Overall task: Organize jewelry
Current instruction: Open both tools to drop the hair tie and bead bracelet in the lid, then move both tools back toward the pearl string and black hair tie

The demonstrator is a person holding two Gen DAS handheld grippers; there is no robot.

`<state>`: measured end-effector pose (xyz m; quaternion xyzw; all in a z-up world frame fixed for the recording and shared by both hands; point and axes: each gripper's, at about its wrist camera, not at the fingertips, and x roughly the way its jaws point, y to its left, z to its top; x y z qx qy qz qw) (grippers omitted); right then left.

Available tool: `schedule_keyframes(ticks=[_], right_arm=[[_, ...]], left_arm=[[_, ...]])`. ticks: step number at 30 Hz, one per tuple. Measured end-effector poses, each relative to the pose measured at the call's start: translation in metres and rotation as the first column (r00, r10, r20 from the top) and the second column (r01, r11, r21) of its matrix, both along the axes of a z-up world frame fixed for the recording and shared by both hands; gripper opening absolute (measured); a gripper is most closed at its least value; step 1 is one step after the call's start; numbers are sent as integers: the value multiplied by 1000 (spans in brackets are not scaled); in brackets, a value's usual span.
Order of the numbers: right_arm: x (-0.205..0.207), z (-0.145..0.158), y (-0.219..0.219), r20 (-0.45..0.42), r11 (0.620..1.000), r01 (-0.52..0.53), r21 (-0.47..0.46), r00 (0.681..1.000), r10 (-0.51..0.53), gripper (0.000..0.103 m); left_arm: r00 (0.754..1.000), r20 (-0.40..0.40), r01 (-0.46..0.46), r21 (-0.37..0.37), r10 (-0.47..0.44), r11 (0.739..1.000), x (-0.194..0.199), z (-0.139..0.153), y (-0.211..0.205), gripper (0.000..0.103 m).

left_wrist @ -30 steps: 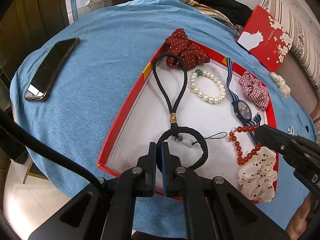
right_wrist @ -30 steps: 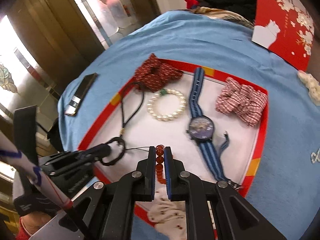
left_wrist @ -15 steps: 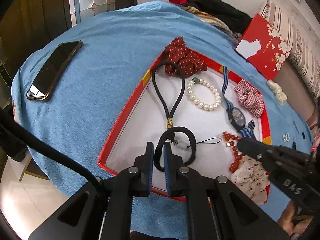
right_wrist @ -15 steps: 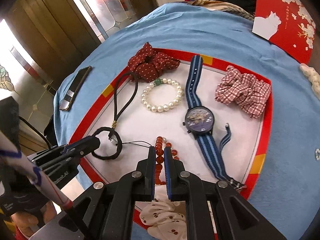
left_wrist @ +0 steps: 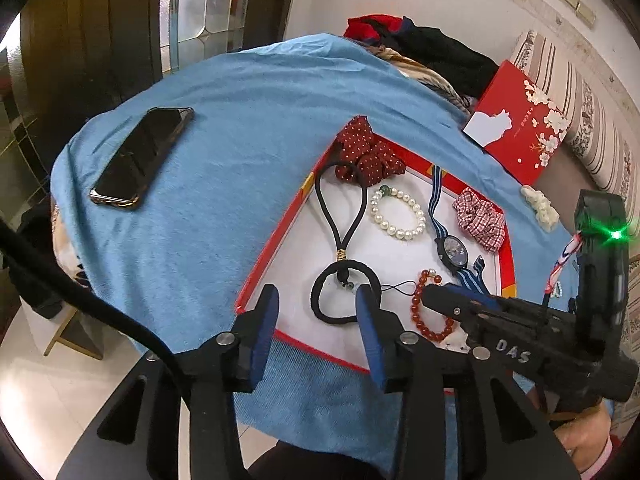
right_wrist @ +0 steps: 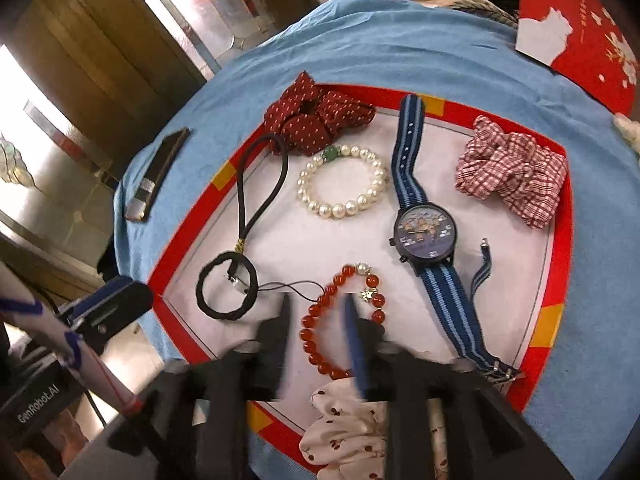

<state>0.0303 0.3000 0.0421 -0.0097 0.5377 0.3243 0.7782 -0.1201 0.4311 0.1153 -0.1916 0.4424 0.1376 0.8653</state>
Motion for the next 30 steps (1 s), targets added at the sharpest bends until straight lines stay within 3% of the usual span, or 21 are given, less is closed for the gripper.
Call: schedule_keyframes(ticks=[7,14,22,26,30], right_arm=[[-9,39,-44,64,998,41,46,997,-44,43],[-28,55,-154,116,981,191,38,974,-194,50],[-58,46,-305,112,891,453,5,886,-451,50],[-71,40,-356,105,839,544,-10,835,-540,50],[-83,35,-386,115,812,583,-22,809,-577,51]], left_arm=[[1000,7,-7,23,6,1000,-11,17,-12,43],[998,21,61,79,-63,995,-17,35,-57,54],[975,7,222,101,-224,970,-12,42,-142,62],[947,-22,321,113,-321,940,-7,40,-191,62],[911,-53,412,134,-408,901,-5,36,-238,62]])
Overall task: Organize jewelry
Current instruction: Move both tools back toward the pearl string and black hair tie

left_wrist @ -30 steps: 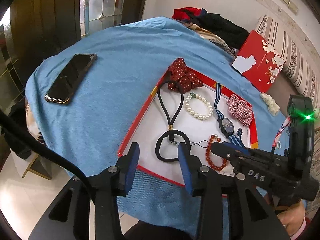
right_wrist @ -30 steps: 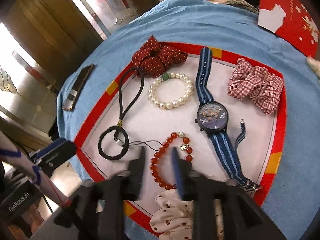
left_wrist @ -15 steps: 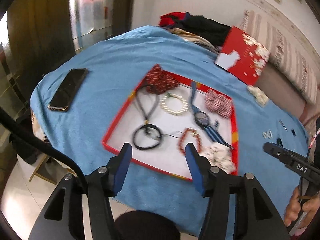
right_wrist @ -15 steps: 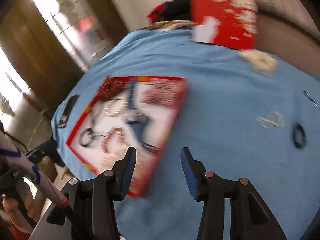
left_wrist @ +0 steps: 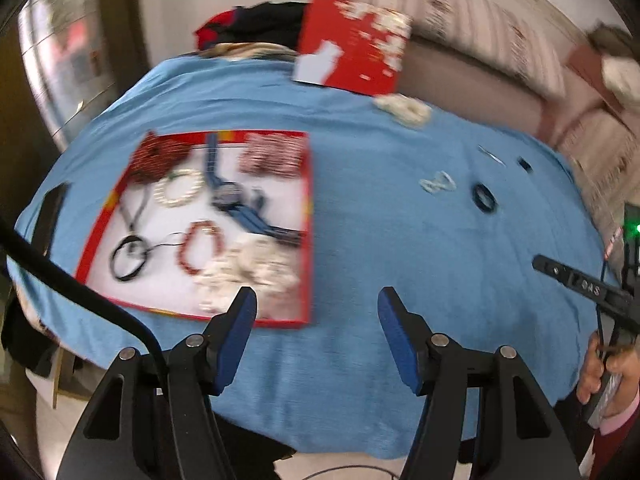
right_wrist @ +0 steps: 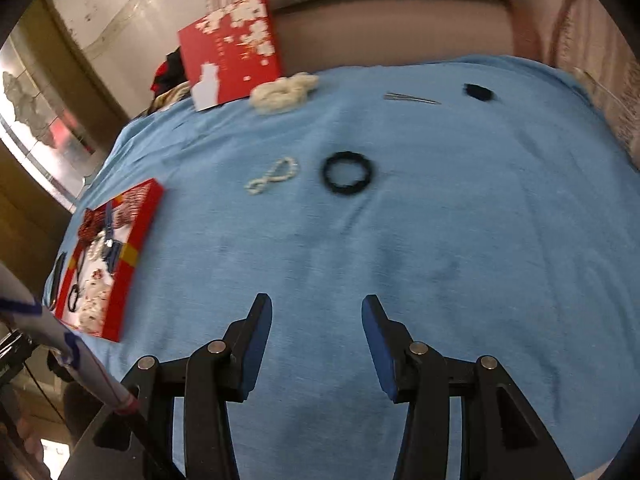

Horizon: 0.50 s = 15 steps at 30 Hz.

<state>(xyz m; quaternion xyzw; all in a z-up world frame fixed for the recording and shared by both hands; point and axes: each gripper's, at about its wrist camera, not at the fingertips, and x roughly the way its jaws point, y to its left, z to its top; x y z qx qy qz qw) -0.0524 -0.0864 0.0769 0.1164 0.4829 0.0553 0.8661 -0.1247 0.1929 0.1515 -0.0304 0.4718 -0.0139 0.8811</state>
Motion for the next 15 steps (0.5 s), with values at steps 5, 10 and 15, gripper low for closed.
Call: schedule_keyframes(ticks=[5,10,15], right_arm=[[-6,-9,-16,3,1000,15,-11,1000,-15,52],[-6,-18,-28,1,1000,25,-2,1000,-25,52],[0,-26,-39,-9,998,50,23,999,-50,52]], left_arm=[[997,-13,71,43,-71,997,1,-4,-41,62],[995,-22,100,102,-98,990,5,-8,-63,62],[993,-44,113,133,-108,985,16,-16,-74,62]])
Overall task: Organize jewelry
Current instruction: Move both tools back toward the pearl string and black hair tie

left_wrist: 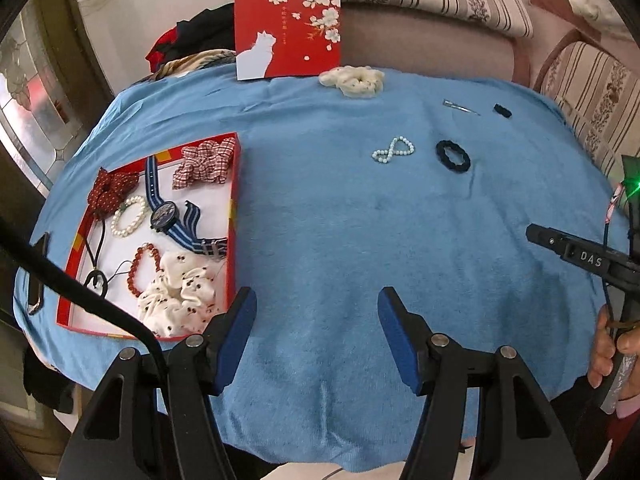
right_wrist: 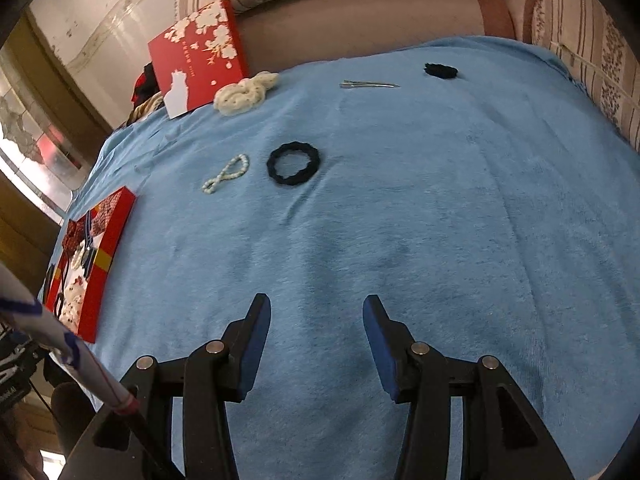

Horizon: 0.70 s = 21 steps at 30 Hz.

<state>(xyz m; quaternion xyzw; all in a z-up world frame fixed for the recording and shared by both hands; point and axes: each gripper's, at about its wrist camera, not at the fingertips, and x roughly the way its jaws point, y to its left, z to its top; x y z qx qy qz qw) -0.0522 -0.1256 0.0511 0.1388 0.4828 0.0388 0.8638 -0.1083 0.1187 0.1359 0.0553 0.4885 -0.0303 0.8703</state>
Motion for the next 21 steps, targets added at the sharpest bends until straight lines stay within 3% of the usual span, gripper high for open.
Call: schedule_keyframes(ticks=[15,21], right_arm=[[47,-11,-12,-14,1000,11,-7,1000,-12,52],[78,-15,-14,-8,1000,6,-22,1000,-7,52]], left_arm=[[998,-69,15,25,-13,1000,55,-34,-14,62],[997,-80,7,-18,-9,1000,94,-46,-12,62]])
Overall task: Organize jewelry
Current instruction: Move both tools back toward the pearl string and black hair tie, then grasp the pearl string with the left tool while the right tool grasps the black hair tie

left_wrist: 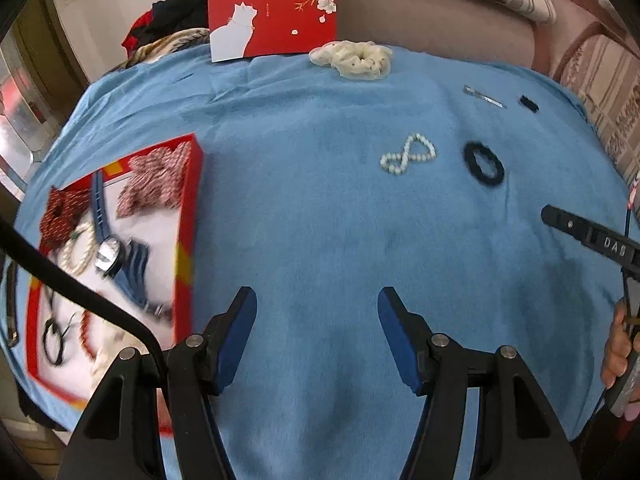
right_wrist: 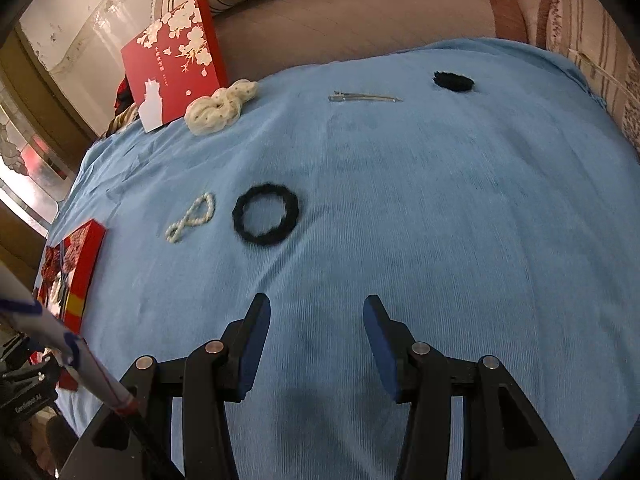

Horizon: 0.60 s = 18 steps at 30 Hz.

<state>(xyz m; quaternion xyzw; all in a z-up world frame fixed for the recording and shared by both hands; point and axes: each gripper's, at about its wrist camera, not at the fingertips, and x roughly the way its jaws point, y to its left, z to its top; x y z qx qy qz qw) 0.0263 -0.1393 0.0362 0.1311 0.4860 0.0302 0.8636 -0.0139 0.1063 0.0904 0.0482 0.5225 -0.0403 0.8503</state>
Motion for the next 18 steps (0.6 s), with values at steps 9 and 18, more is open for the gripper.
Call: schedule_keyframes(ticks=[9,18], right_arm=[[48,-6,-2,23,1000,-16,4,1000,16,52],[78,-21,7,15,997,-67,-29,998,67,52]], left_arm=[[997,6,71,-97,-71,993,78,-8,-25,50],[989,-31,141,-163,-148,977,141,-41,-70,50]])
